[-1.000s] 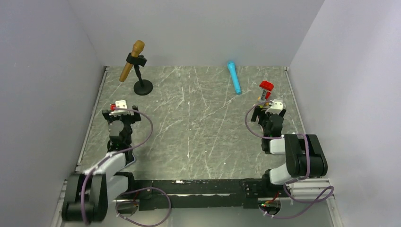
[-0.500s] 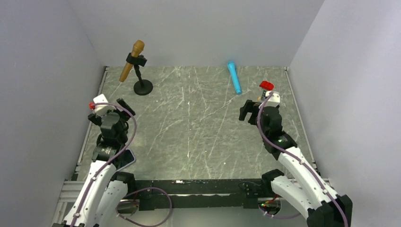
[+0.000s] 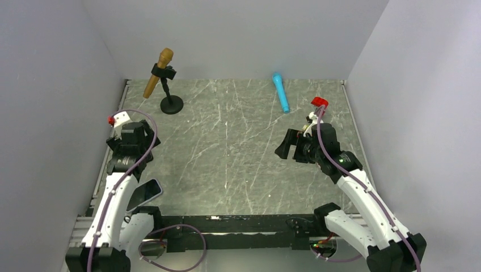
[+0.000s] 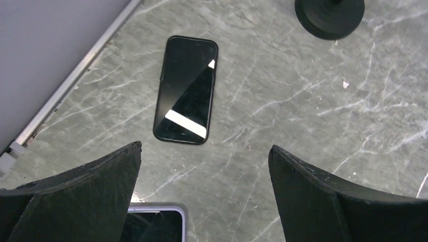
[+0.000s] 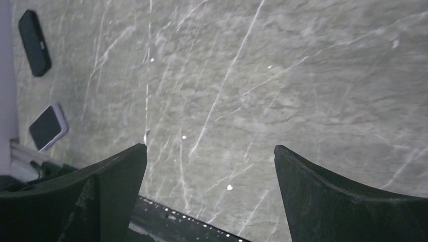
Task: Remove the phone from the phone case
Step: Pick up the phone at the center of the board.
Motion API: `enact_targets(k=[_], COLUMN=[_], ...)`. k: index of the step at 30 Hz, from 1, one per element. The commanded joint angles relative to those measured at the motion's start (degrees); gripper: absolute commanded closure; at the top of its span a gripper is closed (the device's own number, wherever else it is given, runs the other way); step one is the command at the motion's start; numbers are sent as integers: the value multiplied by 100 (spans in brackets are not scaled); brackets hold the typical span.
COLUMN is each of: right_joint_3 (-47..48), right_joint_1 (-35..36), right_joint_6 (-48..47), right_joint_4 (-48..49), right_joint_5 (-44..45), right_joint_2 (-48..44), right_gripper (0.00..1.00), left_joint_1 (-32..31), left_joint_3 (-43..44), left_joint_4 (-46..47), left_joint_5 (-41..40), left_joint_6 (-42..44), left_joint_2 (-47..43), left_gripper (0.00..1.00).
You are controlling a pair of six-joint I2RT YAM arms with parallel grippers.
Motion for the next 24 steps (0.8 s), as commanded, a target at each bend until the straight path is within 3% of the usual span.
enact_targets(k=[1,6,11,18,24], right_joint_3=[198,651,706,787,714], right_joint_1=[-57,-62,-61,-65,-58], right_joint_6=[56,-317,-414,-252,-241], right_joint_4=[-24,-422,-277,-9,55], right_joint_5=[-888,-601,-769,-1127,-1073], right_joint_2=[281,599,672,1037,1059], right_gripper=[0,0,0,0,0], left_joint_1=[71,479,980,1743,1912], left_joint_3=[600,1474,2000,2538,3154], left_joint_4=[-90,-900,-1270,-1504,-1859], left_joint_5=[683,802,1029,2355,2505], left_joint_6=[54,69,605,1246,1439], left_joint_2=[584,1886,2850,3962,4762], left_gripper=[1,1,0,1,1])
